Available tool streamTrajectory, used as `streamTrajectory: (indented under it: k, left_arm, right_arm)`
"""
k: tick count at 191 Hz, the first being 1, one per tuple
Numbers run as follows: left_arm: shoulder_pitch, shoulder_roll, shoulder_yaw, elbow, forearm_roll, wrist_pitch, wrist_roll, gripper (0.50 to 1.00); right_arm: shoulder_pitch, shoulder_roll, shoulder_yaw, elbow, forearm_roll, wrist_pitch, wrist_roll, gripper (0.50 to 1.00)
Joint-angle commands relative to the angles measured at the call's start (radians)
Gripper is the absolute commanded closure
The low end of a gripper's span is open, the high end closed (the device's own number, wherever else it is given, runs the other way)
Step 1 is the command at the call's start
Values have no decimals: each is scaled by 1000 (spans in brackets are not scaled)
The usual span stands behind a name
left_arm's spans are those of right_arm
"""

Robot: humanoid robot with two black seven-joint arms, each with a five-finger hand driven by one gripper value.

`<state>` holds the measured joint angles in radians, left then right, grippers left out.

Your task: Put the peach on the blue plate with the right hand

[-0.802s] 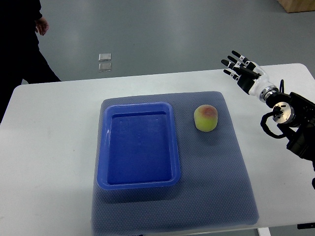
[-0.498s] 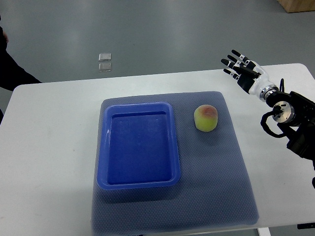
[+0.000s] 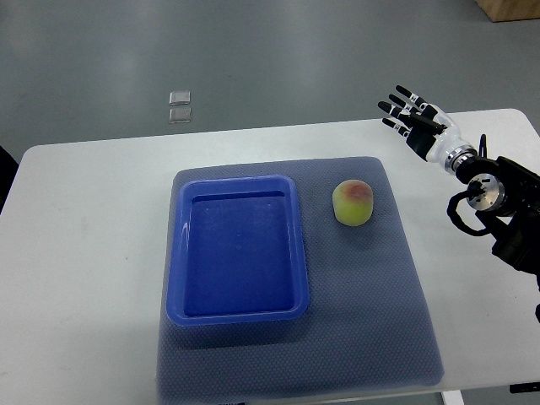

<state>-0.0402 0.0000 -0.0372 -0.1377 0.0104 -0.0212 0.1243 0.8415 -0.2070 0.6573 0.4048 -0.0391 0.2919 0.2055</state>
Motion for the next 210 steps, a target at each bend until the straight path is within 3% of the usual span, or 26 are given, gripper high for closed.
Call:
streamTrajectory:
  k: [1, 106, 171, 210]
  left_arm:
    - [-1, 0, 0, 0, 0, 0, 0, 500]
    - [-1, 0, -1, -2, 2, 0, 0, 500]
    - [-1, 0, 0, -2, 2, 0, 0, 500]
    - [-1, 0, 0, 0, 0, 0, 0, 500]
  right_arm:
    - [1, 0, -1, 0, -2, 1, -1, 572]
    - [4, -11, -7, 0, -7, 41, -3, 572]
    - [22, -23, -13, 5, -120, 107, -5, 572]
    - [87, -61, -16, 22, -344, 197, -6, 576]
